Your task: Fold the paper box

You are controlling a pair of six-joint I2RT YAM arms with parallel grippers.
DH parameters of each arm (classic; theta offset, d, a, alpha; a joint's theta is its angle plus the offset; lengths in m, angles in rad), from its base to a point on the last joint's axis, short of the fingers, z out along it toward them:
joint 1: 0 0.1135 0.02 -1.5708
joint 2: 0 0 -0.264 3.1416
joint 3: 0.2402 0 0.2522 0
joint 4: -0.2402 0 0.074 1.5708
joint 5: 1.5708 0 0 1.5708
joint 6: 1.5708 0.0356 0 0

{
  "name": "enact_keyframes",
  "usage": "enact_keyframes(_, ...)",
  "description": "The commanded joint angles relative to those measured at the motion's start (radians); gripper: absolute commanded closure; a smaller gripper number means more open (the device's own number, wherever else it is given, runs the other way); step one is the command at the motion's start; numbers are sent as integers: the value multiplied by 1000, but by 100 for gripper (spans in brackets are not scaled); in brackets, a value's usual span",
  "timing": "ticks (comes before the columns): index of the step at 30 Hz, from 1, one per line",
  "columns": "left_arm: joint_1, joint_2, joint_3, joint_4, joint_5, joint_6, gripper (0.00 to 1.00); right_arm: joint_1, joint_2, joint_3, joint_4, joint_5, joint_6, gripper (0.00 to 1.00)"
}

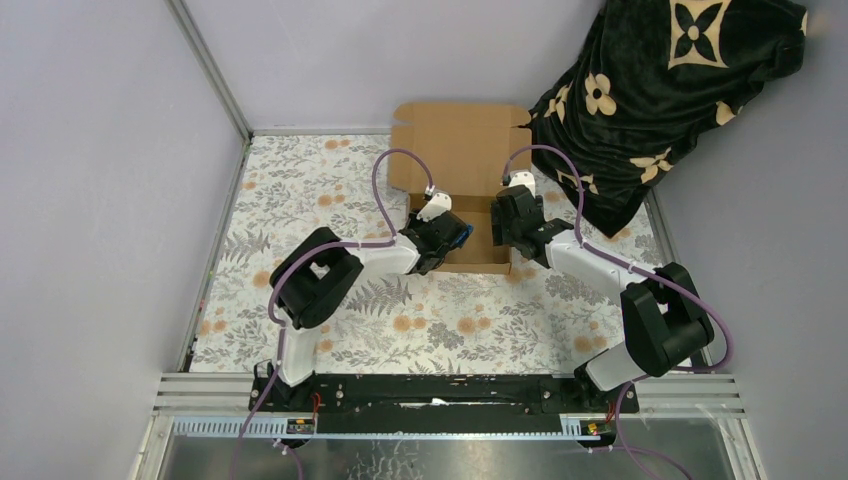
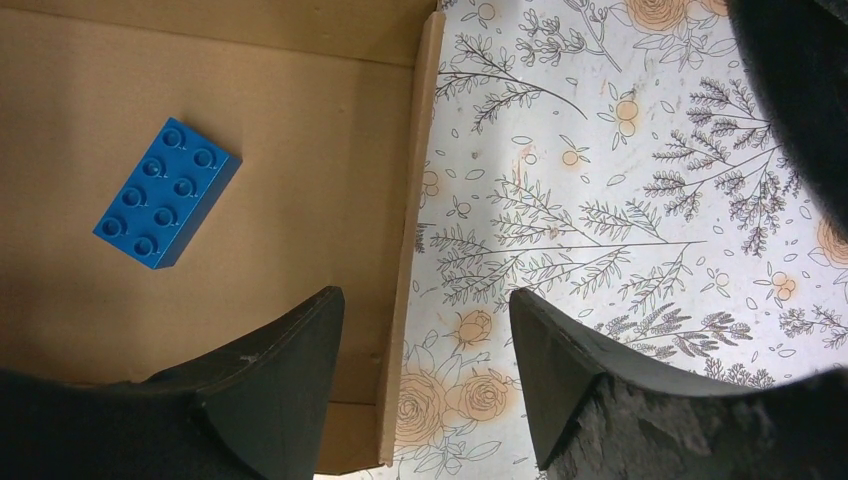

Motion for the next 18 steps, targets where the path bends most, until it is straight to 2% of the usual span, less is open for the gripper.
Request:
enact_keyframes(1,11,38,-25,-15,75,-17,71,-6,-32,25,-6,-7,-4,30)
enact_keyframes(6,25,28,-30,-7,114,-11,67,-7,-34,31,-14,-14,-3,30)
enact_keyframes(18,47,-69,-27,12,157,1,50,-6,-35,31,-21,-36,7,30)
